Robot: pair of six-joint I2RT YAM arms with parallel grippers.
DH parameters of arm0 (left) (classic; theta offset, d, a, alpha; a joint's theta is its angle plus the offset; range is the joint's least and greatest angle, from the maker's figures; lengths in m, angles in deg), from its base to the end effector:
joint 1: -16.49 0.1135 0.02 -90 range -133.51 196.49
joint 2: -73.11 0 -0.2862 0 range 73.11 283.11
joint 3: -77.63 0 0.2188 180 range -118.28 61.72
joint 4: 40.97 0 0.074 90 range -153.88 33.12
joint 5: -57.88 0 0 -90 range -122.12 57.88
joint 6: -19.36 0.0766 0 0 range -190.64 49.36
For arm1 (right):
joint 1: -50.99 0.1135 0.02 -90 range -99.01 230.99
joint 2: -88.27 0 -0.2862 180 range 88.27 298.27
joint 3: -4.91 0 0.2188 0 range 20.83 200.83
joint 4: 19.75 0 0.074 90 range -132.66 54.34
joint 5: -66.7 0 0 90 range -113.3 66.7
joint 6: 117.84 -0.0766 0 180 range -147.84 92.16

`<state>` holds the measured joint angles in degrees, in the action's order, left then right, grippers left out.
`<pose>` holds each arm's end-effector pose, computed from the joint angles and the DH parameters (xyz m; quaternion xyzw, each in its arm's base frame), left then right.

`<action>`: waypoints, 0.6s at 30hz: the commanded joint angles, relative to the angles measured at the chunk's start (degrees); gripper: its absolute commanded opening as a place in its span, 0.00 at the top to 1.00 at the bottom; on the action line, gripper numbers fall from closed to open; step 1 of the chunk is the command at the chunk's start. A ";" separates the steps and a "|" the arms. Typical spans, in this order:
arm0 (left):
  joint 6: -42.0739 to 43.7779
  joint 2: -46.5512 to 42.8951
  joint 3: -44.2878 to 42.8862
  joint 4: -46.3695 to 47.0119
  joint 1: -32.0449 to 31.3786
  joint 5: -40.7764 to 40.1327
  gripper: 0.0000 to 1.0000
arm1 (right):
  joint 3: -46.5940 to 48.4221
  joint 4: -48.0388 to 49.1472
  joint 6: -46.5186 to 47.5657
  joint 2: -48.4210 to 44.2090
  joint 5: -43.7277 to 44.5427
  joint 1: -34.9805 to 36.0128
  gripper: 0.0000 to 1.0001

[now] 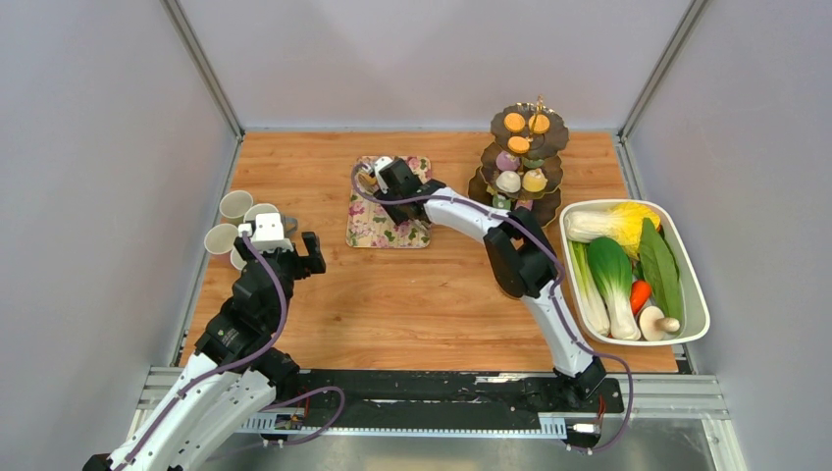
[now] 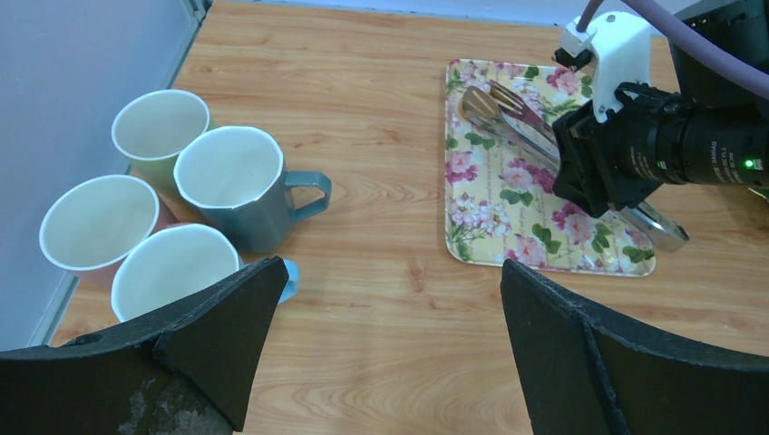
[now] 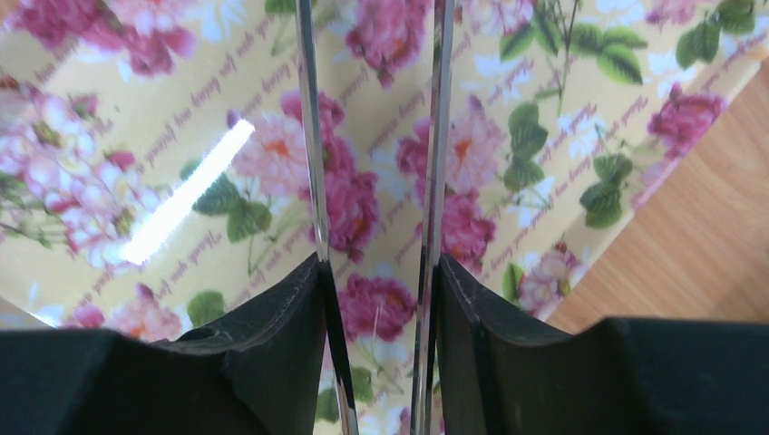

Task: Serve the afternoon tea

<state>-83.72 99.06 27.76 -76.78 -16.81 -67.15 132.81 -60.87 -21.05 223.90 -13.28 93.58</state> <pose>0.1048 -0.0162 0.2993 -0.0567 0.7623 -0.0218 0.6443 0.4064 0.3554 0.1717 -0.3617 0.8602 0.0298 0.3583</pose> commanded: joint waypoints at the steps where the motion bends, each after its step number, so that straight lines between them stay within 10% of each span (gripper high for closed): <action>1: 0.78 -0.51 0.10 0.82 -0.07 -0.10 0.00 | -4.47 1.77 -0.29 -8.86 1.94 0.30 0.56; 18: 0.69 -0.78 0.03 0.83 -0.10 0.20 0.00 | -20.71 -4.11 0.16 -40.02 10.89 0.35 0.56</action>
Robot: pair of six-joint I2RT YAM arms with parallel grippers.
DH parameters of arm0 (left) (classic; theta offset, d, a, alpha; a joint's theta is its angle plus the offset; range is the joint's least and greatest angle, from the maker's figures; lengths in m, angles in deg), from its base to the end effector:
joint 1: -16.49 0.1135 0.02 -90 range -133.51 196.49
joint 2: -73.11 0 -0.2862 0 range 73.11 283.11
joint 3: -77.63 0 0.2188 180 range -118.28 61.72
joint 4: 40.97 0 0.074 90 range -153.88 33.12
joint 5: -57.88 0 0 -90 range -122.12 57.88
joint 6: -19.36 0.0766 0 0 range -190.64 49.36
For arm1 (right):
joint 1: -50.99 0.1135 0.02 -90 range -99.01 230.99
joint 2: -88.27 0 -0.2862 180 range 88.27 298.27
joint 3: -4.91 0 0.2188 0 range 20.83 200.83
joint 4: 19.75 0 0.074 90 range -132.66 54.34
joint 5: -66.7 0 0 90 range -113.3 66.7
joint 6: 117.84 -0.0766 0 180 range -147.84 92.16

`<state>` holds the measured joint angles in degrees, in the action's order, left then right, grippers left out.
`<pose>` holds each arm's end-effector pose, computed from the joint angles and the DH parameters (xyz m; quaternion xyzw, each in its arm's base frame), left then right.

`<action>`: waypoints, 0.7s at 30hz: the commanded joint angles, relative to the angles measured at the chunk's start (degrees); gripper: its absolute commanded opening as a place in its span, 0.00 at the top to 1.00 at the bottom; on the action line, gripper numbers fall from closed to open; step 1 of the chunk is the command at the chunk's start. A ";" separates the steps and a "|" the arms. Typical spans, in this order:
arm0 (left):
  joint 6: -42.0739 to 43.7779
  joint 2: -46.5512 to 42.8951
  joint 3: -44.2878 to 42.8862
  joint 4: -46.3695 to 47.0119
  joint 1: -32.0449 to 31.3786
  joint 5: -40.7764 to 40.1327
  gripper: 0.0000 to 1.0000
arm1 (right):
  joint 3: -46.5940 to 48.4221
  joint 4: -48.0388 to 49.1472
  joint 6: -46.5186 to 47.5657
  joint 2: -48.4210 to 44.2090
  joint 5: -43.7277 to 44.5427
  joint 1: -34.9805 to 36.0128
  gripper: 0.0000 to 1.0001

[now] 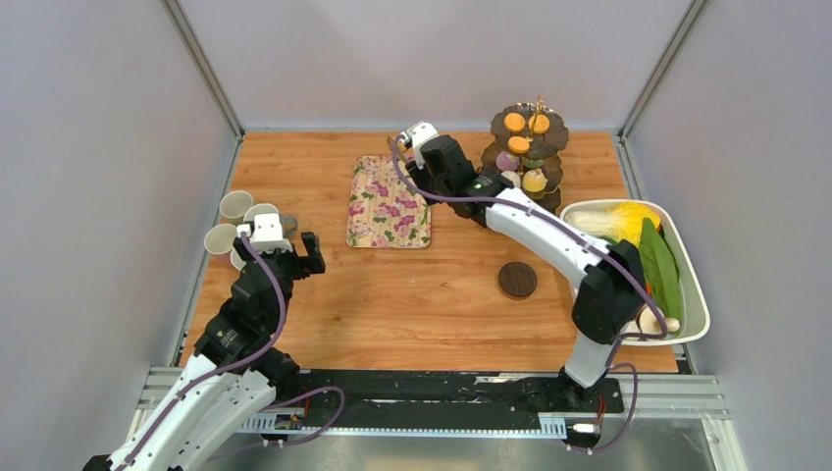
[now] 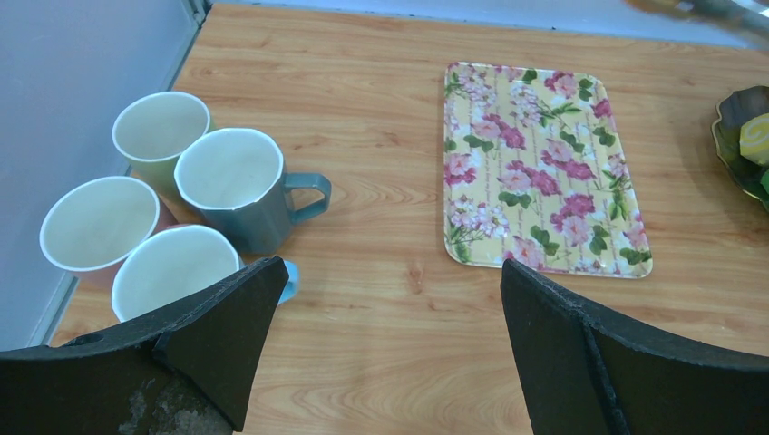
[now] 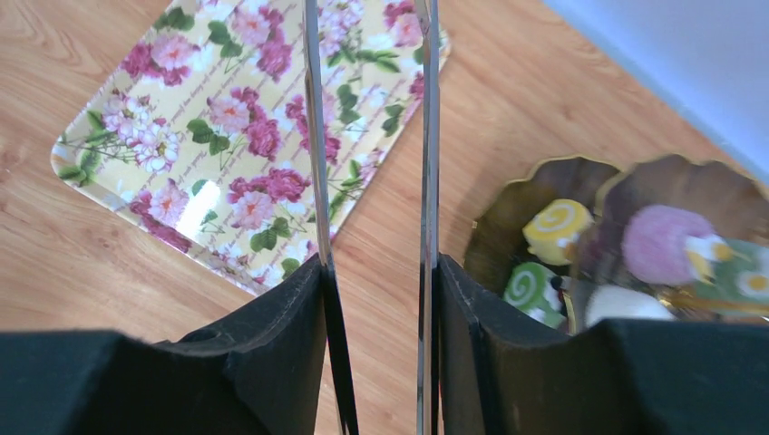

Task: Serve the afternoon tea

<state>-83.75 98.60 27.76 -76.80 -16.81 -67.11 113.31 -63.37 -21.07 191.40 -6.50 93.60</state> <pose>0.1035 -0.0154 0.2998 -0.0579 0.7602 -0.0240 0.6466 0.3229 0.2670 0.3209 -0.3141 0.8356 0.0075 0.4505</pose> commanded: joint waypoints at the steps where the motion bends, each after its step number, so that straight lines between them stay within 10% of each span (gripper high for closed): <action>1: 0.71 -0.33 0.03 0.85 -0.06 0.15 0.00 | -1.54 -2.11 0.19 -9.20 4.87 0.29 0.56; 21: 0.66 0.61 0.02 1.03 -0.08 0.48 0.00 | -10.81 -16.12 -4.08 -37.93 13.01 -9.79 0.57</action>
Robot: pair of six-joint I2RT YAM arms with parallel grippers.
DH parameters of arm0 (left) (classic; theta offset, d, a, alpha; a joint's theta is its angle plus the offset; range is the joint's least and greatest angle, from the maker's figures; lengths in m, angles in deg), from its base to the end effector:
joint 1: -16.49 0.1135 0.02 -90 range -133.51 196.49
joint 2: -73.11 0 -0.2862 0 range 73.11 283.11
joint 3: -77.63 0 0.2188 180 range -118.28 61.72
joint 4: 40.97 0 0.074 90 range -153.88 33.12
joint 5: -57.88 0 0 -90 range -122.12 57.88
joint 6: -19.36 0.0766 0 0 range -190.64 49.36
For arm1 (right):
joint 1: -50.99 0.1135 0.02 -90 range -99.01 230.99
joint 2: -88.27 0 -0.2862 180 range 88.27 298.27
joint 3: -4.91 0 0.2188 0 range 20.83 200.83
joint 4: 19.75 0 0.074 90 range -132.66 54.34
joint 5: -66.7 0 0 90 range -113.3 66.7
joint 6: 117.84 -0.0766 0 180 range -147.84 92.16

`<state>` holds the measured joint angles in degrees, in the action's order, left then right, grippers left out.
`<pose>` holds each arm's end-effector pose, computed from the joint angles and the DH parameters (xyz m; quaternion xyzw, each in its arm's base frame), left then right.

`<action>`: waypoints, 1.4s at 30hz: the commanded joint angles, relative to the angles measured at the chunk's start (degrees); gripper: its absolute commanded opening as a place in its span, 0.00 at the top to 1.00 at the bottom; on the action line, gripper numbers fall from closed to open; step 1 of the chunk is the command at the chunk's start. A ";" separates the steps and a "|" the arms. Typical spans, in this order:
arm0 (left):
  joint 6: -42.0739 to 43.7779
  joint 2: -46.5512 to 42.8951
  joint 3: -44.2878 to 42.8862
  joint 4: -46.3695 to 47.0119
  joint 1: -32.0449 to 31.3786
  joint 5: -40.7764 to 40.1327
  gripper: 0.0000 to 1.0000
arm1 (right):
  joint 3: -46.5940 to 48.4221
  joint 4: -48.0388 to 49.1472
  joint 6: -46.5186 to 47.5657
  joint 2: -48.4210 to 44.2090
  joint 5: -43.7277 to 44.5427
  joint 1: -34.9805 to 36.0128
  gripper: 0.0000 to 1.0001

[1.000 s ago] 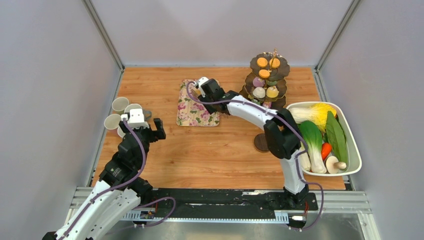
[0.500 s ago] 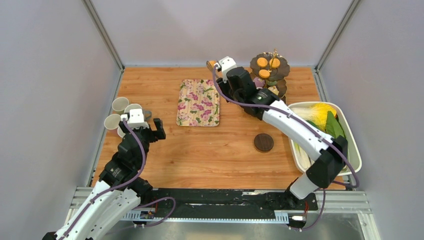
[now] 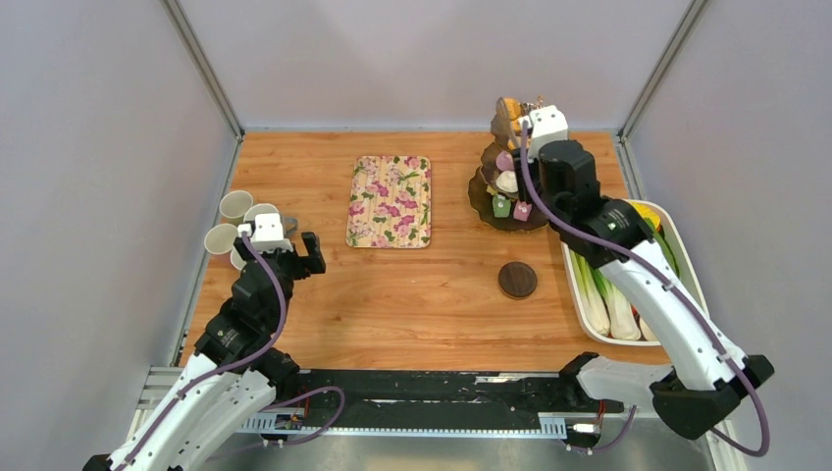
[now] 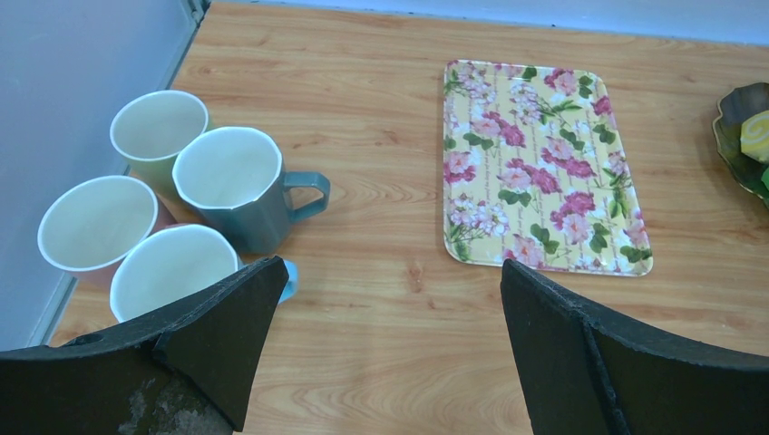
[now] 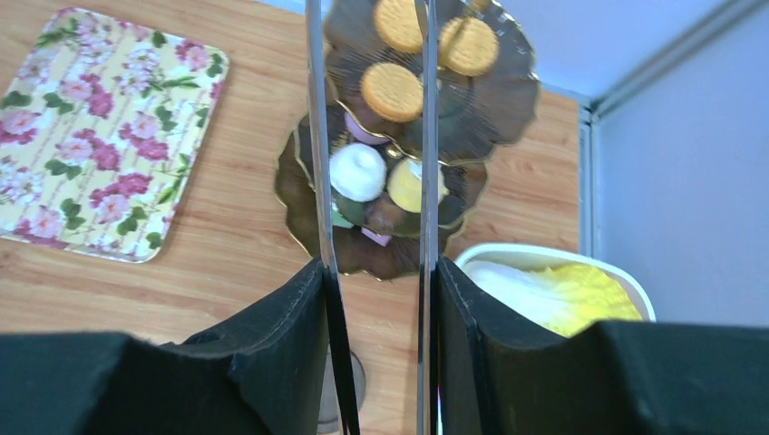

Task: Serve the afternoon tea

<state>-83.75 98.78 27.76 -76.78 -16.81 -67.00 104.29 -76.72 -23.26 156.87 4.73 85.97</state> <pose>0.1040 -0.0159 0.2996 -0.0569 0.7611 -0.0241 0.6457 0.2096 0.1027 0.4294 -0.1583 0.8184 -0.0640 0.5487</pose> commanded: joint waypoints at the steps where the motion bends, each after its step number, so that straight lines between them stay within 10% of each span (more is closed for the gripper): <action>1: 0.65 0.54 0.03 1.00 -0.12 0.47 0.00 | -2.48 -3.16 -2.31 -4.07 1.51 -3.07 0.57; 20: 0.45 0.07 -0.07 0.62 -0.08 0.39 0.00 | -8.01 1.27 -5.89 -0.29 -7.31 -15.83 0.58; 30: 0.53 0.38 0.01 0.83 -0.02 0.42 0.00 | -7.69 1.30 -5.29 -1.80 -6.47 -15.92 0.39; 42: 0.53 1.05 0.02 1.00 -0.08 0.50 0.00 | -5.96 0.91 0.77 -9.94 -12.86 -15.71 0.48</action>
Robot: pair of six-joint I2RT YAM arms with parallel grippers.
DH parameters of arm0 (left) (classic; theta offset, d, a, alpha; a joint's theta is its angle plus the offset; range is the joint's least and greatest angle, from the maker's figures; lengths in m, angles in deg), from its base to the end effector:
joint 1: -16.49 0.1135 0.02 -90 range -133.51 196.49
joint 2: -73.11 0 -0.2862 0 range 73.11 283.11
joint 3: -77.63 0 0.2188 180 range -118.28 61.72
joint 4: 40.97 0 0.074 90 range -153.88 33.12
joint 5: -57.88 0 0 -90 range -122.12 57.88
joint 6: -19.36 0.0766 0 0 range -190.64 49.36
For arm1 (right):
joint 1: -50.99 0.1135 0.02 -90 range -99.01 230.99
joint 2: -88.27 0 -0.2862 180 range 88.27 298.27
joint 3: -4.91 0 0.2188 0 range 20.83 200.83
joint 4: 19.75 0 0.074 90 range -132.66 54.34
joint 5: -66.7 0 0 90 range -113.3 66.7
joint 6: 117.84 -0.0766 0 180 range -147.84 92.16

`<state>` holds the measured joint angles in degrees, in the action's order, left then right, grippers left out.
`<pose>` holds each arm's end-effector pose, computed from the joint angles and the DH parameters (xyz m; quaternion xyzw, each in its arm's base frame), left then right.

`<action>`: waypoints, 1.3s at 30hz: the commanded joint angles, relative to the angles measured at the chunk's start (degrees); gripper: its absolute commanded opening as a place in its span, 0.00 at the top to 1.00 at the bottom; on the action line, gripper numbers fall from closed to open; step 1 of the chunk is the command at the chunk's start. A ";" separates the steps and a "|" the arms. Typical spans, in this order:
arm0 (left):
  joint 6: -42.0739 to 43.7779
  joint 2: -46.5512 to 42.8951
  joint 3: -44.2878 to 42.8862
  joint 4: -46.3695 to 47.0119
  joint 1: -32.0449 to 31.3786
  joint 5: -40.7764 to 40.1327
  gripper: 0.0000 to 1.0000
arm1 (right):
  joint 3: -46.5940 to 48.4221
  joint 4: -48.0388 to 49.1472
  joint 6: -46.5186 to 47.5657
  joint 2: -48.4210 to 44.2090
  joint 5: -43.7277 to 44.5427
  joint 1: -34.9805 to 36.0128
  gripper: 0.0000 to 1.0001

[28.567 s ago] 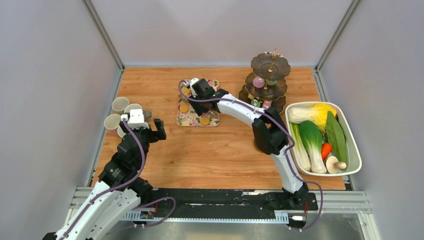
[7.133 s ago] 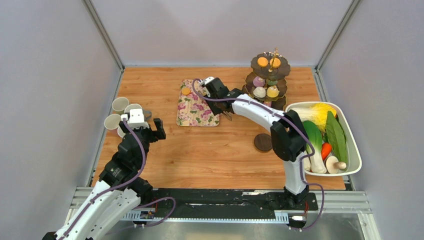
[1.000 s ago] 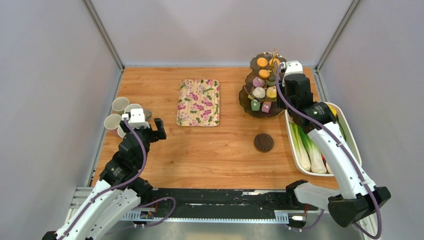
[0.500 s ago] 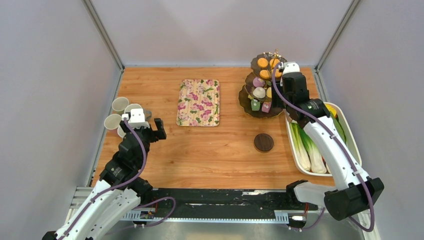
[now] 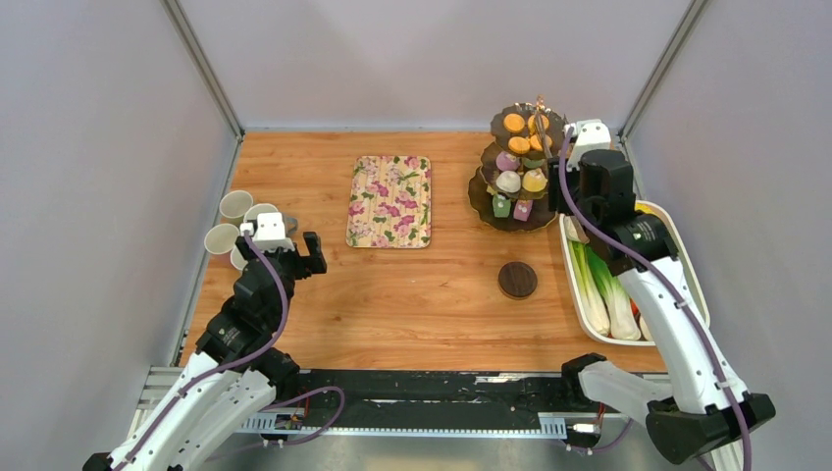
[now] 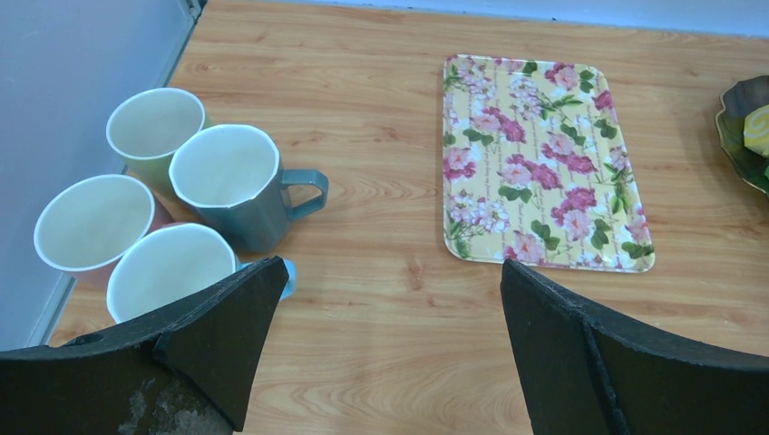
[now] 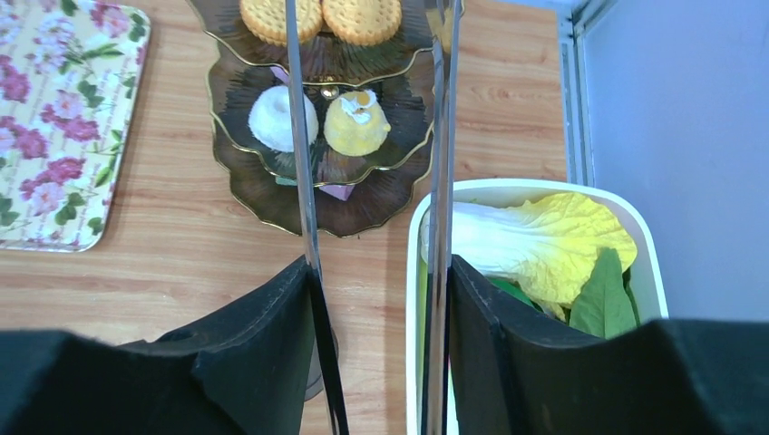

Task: Serve the afternoon tea

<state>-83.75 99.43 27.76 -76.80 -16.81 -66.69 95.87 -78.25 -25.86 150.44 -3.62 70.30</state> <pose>0.1058 -0.0175 0.2987 -0.0532 0.7647 -0.0234 0.6418 0.2021 0.0435 0.3996 -0.0730 0.8532 -0.0716 0.5114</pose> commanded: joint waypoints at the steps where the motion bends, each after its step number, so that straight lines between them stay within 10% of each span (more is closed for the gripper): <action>1: 0.53 0.41 0.03 1.05 -0.03 0.13 0.00 | 2.34 2.45 4.00 -4.27 -6.31 0.04 0.48; 13: 0.45 0.33 0.01 1.03 -0.08 -0.32 0.00 | 1.57 4.09 4.94 -5.03 -27.98 9.53 0.50; 25: 0.21 -0.04 -0.07 1.02 -0.05 -1.75 0.00 | -0.81 25.56 -9.85 19.96 -11.26 24.14 0.47; 39: 0.04 0.65 0.18 0.72 -0.03 -4.05 0.00 | 26.56 28.60 -26.71 62.20 2.10 25.47 0.46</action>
<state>-83.79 99.59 27.81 -76.80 -16.81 -69.53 114.23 -53.60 -46.47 207.53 -7.22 95.24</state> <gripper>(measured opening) 1.000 0.535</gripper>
